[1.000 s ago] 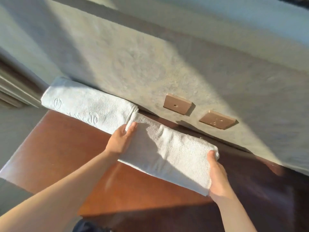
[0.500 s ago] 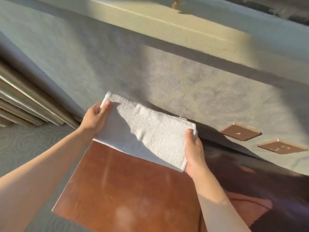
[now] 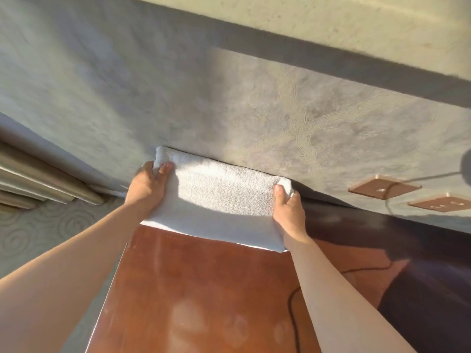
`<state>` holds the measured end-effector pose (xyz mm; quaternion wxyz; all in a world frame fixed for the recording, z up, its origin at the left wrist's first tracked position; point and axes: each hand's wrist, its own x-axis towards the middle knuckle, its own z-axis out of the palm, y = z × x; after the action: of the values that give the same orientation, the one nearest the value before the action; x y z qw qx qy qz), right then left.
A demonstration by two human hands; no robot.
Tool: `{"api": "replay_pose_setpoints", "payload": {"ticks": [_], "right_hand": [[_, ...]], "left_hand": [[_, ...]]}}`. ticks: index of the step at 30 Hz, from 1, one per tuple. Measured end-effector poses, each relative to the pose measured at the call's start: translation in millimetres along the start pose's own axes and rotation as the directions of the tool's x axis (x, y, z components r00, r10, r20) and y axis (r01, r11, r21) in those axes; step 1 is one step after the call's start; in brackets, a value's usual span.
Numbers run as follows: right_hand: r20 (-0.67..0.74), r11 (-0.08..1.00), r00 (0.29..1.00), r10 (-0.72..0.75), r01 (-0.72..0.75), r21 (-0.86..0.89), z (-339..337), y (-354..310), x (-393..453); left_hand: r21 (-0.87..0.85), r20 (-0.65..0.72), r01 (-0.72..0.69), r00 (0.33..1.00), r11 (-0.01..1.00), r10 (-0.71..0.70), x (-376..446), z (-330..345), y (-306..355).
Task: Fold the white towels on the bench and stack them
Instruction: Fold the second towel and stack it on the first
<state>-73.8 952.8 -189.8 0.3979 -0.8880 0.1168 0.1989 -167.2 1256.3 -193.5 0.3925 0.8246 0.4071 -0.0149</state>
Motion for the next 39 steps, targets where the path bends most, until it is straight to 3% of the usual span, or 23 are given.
{"api": "replay_pose_setpoints", "payload": {"ticks": [8, 13, 16, 18, 21, 24, 26, 29, 35, 37, 39], "right_hand": [[0.055, 0.993, 0.997, 0.053, -0.047, -0.111, -8.9, 14.7, -17.0], [0.001, 0.993, 0.999, 0.034, -0.034, -0.113, -9.0, 12.7, -23.9], [-0.029, 0.993, 0.999, -0.012, 0.008, -0.122, -8.6, 3.4, -20.9], [-0.064, 0.99, 0.997, -0.035, 0.026, -0.139, -10.3, 1.0, -27.7], [-0.175, 0.986, 0.98, -0.093, 0.065, -0.156, -17.5, -4.5, -42.9], [-0.31, 0.867, 0.845, -0.436, 0.304, -0.394, -15.5, -17.5, -69.9], [-0.151, 0.705, 0.766, -0.625, 0.472, -0.529, 1.0, -28.5, -83.7], [0.169, 0.598, 0.793, -0.586, 0.563, -0.571, 26.8, -33.7, -83.4], [0.171, 0.503, 0.76, -0.627, 0.562, -0.656, 20.6, -10.3, -52.1], [0.149, 0.511, 0.794, -0.589, 0.509, -0.693, 10.0, 2.6, -50.4], [0.131, 0.589, 0.871, -0.473, 0.423, -0.688, -1.2, 7.0, -47.1]], "left_hand": [[0.079, 0.056, 0.053, 0.997, 0.995, -0.058, -22.6, -0.6, -9.3], [0.036, 0.045, 0.084, 0.995, 0.996, -0.086, -26.3, -0.5, -7.5], [-0.049, -0.031, 0.061, 0.998, 0.997, -0.063, -31.3, -0.4, 2.2], [-0.01, -0.166, -0.03, 0.986, 0.999, 0.028, -44.8, -4.6, 5.4], [0.185, -0.363, -0.27, 0.875, 0.945, 0.321, -68.9, -10.7, 20.4], [0.284, -0.141, -0.579, 0.763, 0.764, 0.631, -98.9, 5.4, 47.4], [0.34, 0.102, -0.657, 0.737, 0.673, 0.668, -111.1, 23.8, 62.6], [0.455, 0.32, -0.639, 0.767, 0.62, 0.556, -106.9, 37.6, 67.9], [0.558, 0.249, -0.551, 0.825, 0.621, 0.508, -70.5, 15.2, 26.6], [0.58, 0.252, -0.544, 0.828, 0.607, 0.501, -68.2, 5.0, 19.0], [0.595, 0.244, -0.52, 0.843, 0.613, 0.478, -69.8, 2.2, 25.0]]}}
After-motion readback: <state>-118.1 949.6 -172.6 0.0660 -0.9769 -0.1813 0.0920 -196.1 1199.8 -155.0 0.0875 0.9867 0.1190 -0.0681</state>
